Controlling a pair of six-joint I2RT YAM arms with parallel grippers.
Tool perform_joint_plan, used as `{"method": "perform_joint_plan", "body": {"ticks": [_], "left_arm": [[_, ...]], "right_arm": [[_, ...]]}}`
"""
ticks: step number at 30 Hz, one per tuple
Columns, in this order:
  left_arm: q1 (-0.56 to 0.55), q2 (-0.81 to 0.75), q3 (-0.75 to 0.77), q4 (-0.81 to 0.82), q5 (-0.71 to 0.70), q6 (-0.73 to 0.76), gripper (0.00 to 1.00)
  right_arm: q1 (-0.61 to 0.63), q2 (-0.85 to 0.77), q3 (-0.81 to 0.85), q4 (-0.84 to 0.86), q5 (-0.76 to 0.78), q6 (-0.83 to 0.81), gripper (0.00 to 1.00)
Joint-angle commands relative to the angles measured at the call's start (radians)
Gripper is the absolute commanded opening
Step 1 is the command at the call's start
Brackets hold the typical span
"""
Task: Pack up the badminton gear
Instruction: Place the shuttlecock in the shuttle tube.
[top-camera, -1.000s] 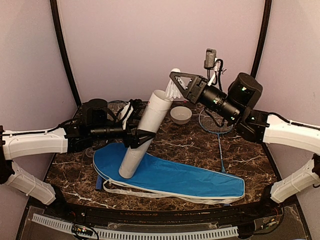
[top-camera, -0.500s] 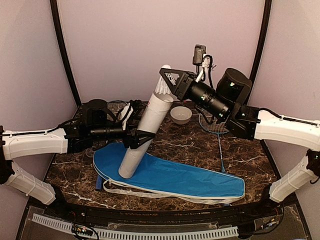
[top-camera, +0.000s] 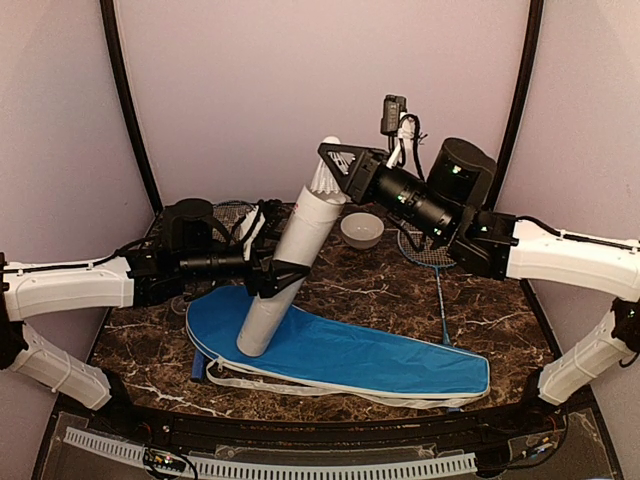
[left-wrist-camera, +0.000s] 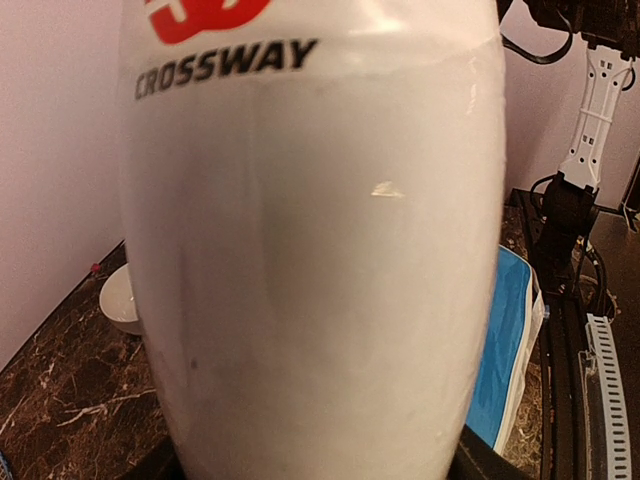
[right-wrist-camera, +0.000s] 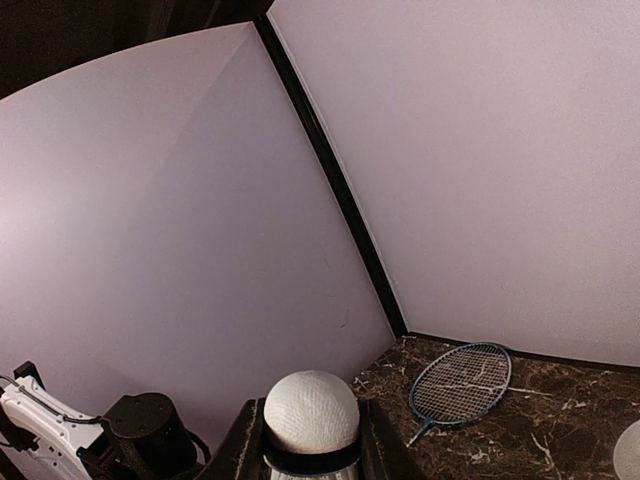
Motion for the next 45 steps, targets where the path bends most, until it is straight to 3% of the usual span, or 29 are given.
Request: {"method": "perform_joint_plan", "body": {"ticks": [1, 18, 27, 34, 45], "left_arm": [[-0.003, -0.042, -0.006, 0.044, 0.005, 0.009, 0.68], [-0.003, -0.044, -0.006, 0.044, 0.002, 0.012, 0.68], [-0.004, -0.049, -0.009, 0.047, -0.001, 0.012, 0.68], [-0.004, -0.048, -0.01, 0.048, -0.001, 0.011, 0.68], [-0.024, -0.042, -0.014, 0.02, 0.017, 0.083, 0.68]], "right_arm": [[0.006, 0.041, 0.024, 0.025, 0.011, -0.007, 0.17], [0.007, 0.102, 0.039, 0.09, -0.019, 0.001, 0.16], [0.027, 0.042, -0.08, 0.115, -0.027, 0.023, 0.2], [0.029, 0.034, -0.113, 0.09, -0.003, 0.027, 0.29], [0.029, -0.003, -0.076, -0.019, -0.001, -0.008, 0.59]]}}
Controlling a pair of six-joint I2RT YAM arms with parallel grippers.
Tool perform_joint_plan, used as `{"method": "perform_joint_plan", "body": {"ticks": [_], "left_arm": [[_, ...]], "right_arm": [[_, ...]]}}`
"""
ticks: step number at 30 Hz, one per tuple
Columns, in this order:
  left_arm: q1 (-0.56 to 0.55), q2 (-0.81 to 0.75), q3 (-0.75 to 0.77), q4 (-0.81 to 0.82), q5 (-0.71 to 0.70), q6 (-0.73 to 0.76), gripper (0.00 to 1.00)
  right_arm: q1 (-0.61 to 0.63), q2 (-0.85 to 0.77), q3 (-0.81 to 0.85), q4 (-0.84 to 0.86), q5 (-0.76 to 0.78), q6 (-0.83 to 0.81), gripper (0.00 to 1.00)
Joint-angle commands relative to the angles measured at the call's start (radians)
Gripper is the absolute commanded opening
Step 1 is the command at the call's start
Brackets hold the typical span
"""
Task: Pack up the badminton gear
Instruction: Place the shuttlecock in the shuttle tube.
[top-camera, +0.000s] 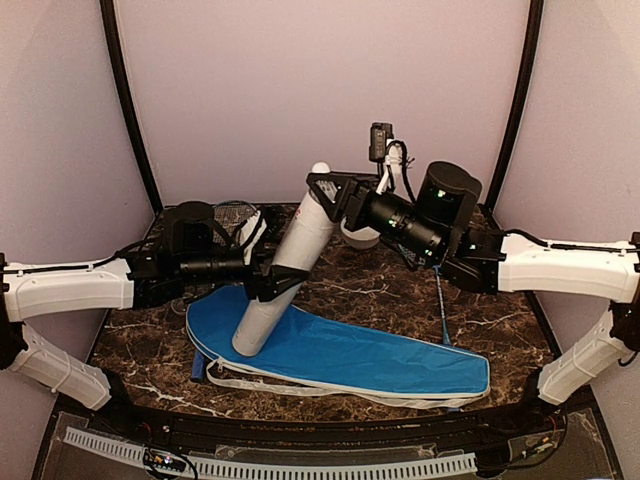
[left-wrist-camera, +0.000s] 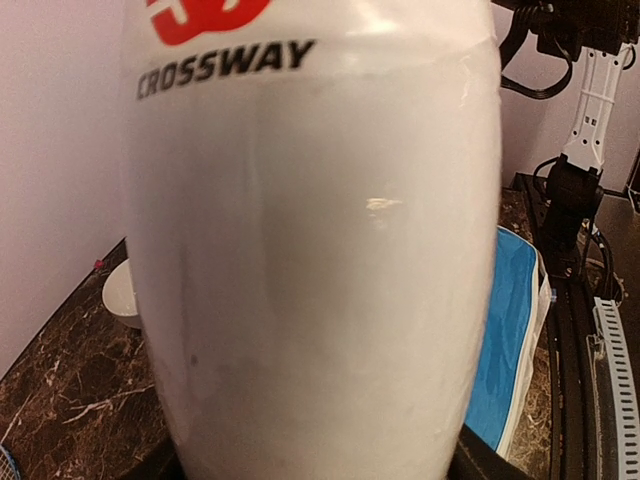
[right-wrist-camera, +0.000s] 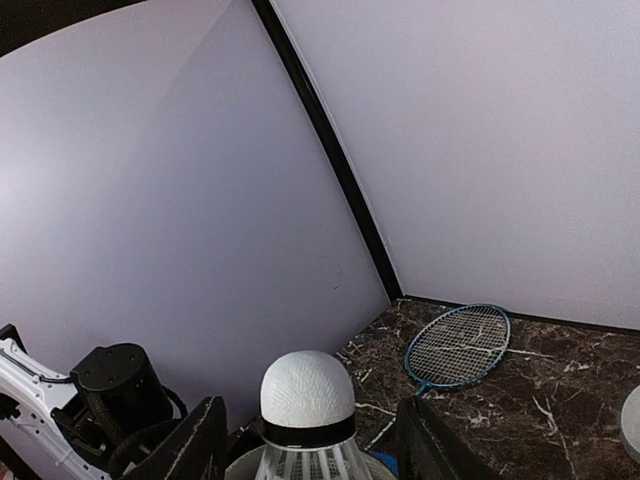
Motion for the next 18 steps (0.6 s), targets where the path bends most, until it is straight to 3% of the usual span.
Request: {"method": "perform_joint_plan", "body": {"ticks": [1, 8, 15, 18], "left_arm": [[-0.022, -0.038, -0.003, 0.035, 0.027, 0.048, 0.68], [-0.024, -0.026, 0.002, 0.033, 0.026, 0.045, 0.68], [-0.024, -0.022, 0.002, 0.03, 0.027, 0.045, 0.68], [-0.026, -0.016, 0.002, 0.022, 0.019, 0.061, 0.68]], "right_arm": [[0.01, -0.036, 0.022, -0.088, -0.01, -0.025, 0.61], [0.011, -0.11, 0.025, -0.2, -0.035, -0.05, 0.78], [0.008, -0.178, 0.089, -0.398, -0.029, -0.085, 0.82], [0.002, -0.192, 0.147, -0.561, -0.049, -0.103, 0.83]]}}
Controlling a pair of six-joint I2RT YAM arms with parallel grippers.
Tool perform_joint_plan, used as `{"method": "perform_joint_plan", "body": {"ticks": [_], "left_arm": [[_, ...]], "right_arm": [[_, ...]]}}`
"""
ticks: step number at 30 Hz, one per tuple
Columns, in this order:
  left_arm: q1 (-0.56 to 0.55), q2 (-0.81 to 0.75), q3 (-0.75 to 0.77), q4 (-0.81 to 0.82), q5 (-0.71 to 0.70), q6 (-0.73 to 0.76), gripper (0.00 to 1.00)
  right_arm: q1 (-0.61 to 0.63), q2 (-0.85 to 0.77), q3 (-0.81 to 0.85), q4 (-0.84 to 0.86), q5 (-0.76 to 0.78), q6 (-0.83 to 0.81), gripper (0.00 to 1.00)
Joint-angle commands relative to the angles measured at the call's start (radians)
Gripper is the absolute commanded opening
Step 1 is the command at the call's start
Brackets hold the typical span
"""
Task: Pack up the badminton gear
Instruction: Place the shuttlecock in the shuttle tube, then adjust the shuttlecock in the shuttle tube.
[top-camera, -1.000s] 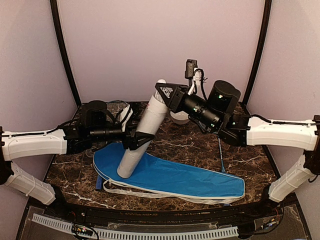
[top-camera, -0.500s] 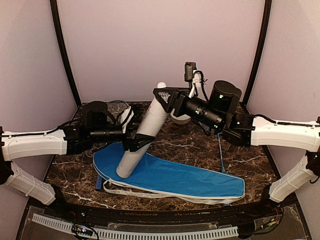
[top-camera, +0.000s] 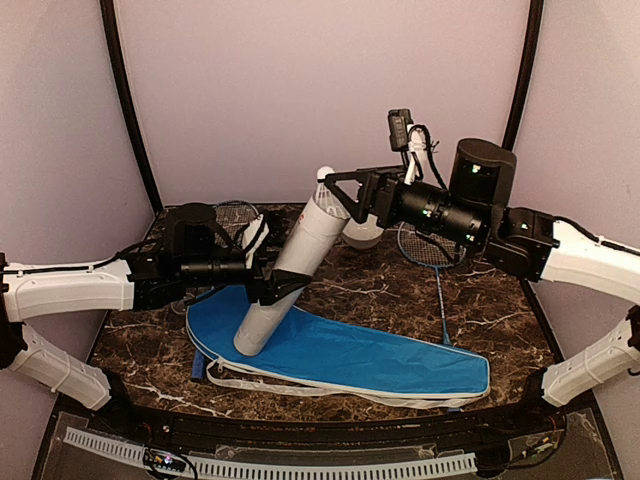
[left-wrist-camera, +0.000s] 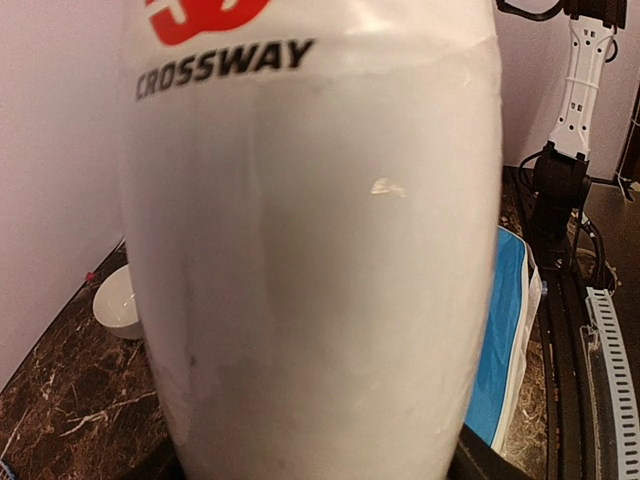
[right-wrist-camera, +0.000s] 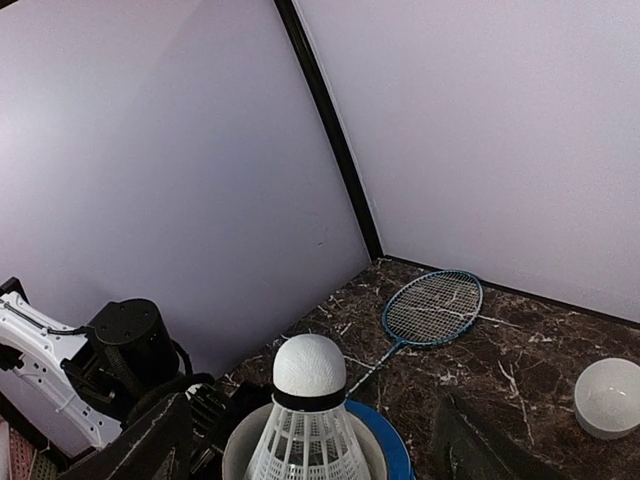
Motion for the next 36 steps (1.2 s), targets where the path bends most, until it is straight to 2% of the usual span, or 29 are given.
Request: {"method": "perform_joint_plan", "body": {"ticks": [1, 5, 9, 16, 28, 32, 36], "left_arm": [[-0.007, -0.012, 0.003, 0.018, 0.004, 0.037, 0.68], [-0.021, 0.004, 0.005, -0.001, -0.008, 0.069, 0.68], [-0.039, 0.013, 0.012, -0.021, -0.011, 0.086, 0.68], [-0.073, 0.029, 0.017, -0.043, -0.029, 0.109, 0.68], [-0.08, 0.032, 0.019, -0.048, -0.038, 0.114, 0.68], [-0.081, 0.034, 0.02, -0.048, -0.042, 0.116, 0.68], [-0.081, 0.035, 0.02, -0.048, -0.046, 0.115, 0.68]], "right_arm": [[-0.004, -0.026, 0.119, -0.255, -0.031, -0.037, 0.84], [-0.034, 0.029, 0.314, -0.58, -0.072, -0.048, 0.82], [-0.08, 0.096, 0.497, -0.832, -0.148, -0.075, 0.79], [-0.105, 0.253, 0.764, -1.132, -0.214, -0.099, 0.67], [-0.105, 0.263, 0.774, -1.11, -0.324, -0.096, 0.64], [-0.106, 0.258, 0.772, -1.107, -0.334, -0.097, 0.56], [-0.105, 0.245, 0.76, -1.095, -0.343, -0.099, 0.42]]}}
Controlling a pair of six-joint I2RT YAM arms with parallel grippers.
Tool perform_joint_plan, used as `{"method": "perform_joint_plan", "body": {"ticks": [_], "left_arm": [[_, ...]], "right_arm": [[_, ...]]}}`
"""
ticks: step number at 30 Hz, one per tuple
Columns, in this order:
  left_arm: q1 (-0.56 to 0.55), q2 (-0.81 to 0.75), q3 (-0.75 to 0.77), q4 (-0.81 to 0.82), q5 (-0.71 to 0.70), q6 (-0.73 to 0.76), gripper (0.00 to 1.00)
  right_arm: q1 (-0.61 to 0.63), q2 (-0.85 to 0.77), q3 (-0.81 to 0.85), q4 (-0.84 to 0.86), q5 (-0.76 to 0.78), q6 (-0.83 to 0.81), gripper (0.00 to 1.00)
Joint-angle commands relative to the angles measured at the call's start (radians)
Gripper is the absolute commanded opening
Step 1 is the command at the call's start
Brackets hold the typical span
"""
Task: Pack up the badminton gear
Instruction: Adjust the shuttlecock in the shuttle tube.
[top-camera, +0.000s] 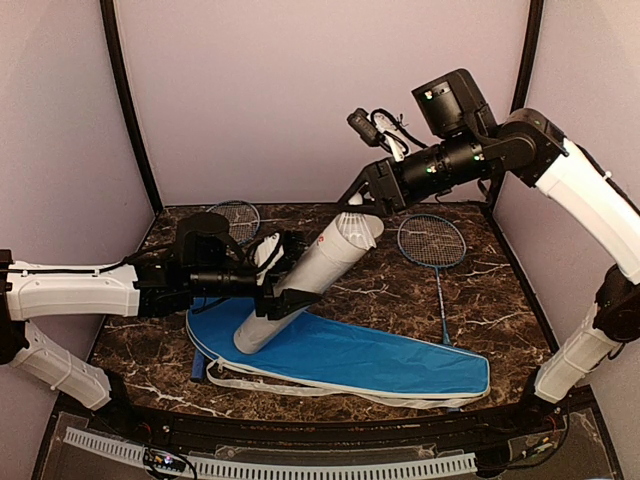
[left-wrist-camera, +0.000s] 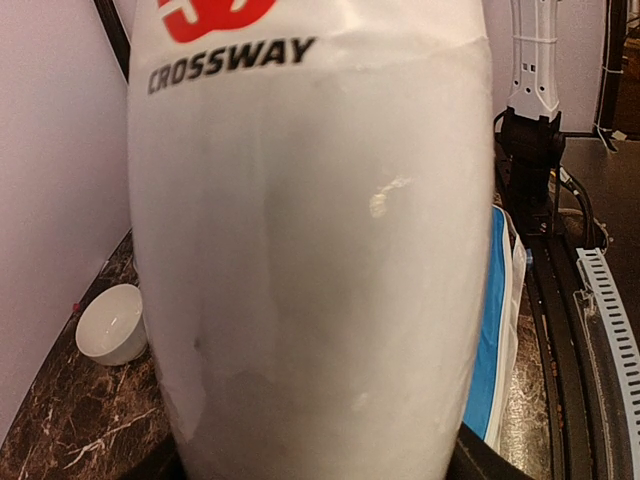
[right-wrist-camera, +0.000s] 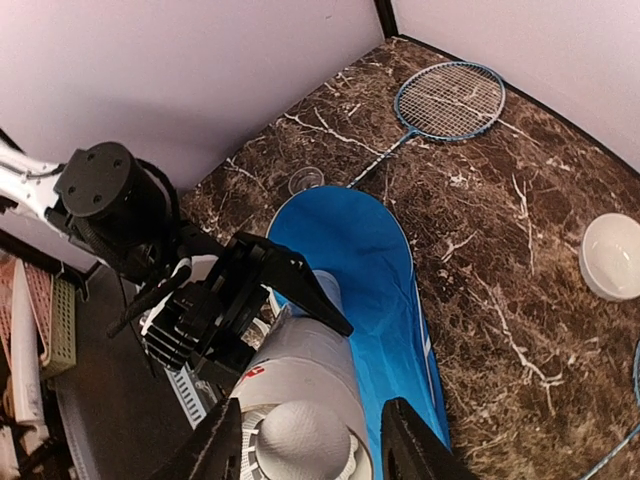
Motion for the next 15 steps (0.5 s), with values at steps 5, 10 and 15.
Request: {"method": "perform_joint_plan", "body": {"ticks": [5, 10, 15], "left_arm": [[-0.002, 0.007, 0.014, -0.026, -0.008, -0.013, 0.68], [-0.002, 0.01, 0.015, -0.024, 0.002, -0.017, 0.68], [-0.002, 0.011, 0.017, -0.025, 0.006, -0.02, 0.68]], "right_arm": [[-0.001, -0.08, -0.063, 0.107, -0.01, 0.02, 0.25], [-0.002, -0.14, -0.205, 0.282, 0.002, 0.067, 0.17], [0.0, -0.147, -0.266, 0.4, 0.029, 0.089, 0.14]]}}
